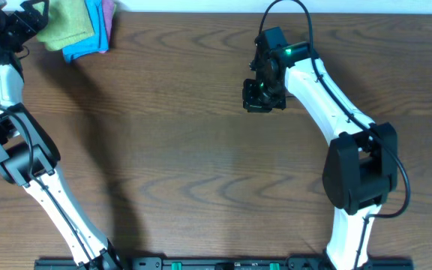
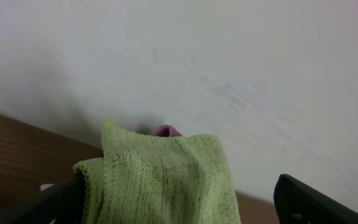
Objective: Fold the cloth
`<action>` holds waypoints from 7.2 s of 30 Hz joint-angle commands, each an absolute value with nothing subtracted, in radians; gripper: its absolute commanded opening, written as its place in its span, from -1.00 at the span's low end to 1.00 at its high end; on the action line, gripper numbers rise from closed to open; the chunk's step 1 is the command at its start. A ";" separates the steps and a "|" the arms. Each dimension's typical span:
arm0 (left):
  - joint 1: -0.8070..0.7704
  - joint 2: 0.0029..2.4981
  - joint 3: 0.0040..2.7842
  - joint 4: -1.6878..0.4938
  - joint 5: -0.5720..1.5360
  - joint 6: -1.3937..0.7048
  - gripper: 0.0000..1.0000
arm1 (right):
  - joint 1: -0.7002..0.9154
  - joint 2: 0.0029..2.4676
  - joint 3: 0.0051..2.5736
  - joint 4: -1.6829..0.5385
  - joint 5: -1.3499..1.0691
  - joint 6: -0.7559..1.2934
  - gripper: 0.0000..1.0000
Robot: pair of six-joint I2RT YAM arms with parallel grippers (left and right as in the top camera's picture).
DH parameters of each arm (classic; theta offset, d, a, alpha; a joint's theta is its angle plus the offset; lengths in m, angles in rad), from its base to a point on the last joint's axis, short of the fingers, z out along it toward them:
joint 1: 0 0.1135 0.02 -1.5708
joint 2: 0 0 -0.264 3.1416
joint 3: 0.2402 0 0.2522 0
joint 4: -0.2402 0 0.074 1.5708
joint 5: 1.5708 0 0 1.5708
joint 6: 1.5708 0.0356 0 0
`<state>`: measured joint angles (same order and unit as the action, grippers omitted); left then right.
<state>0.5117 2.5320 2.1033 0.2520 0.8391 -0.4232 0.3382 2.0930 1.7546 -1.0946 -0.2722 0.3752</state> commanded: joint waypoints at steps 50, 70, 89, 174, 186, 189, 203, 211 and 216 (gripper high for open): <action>0.393 2.524 2.149 0.181 0.731 -0.411 0.91 | 0.492 2.306 1.872 -0.132 -0.715 0.515 -0.98; 0.401 2.523 2.251 -0.019 0.631 -0.282 0.91 | 0.483 2.306 1.874 -0.142 -0.749 0.540 -0.97; 0.401 2.523 2.262 -0.123 0.457 -0.155 0.91 | 0.486 2.306 1.888 -0.146 -0.753 0.546 -0.97; -0.282 0.826 1.606 -1.298 -0.033 -0.007 -0.51 | 0.309 0.613 1.315 -1.382 0.025 0.134 0.98; -0.282 0.823 1.592 -1.338 -0.023 -0.007 0.91 | 0.309 0.613 1.315 -1.382 0.026 0.134 0.98; -0.282 0.823 1.592 -1.372 -0.023 -0.007 0.91 | 0.309 0.613 1.315 -1.382 0.026 0.134 0.97; -0.282 0.822 1.592 -1.410 -0.089 0.004 0.91 | 0.309 0.613 1.315 -1.382 0.026 0.134 0.99; -0.120 0.779 1.581 -1.336 -0.094 0.004 0.91 | 0.309 0.613 1.315 -1.382 0.026 0.134 0.98; -0.012 0.679 1.414 -1.169 -0.133 0.005 0.90 | 0.309 0.613 1.315 -1.382 0.026 0.134 0.98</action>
<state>-0.0578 0.7258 1.5051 -1.2121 -0.0944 -0.0021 0.3122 0.6174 1.3193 -1.3796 0.0189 0.1223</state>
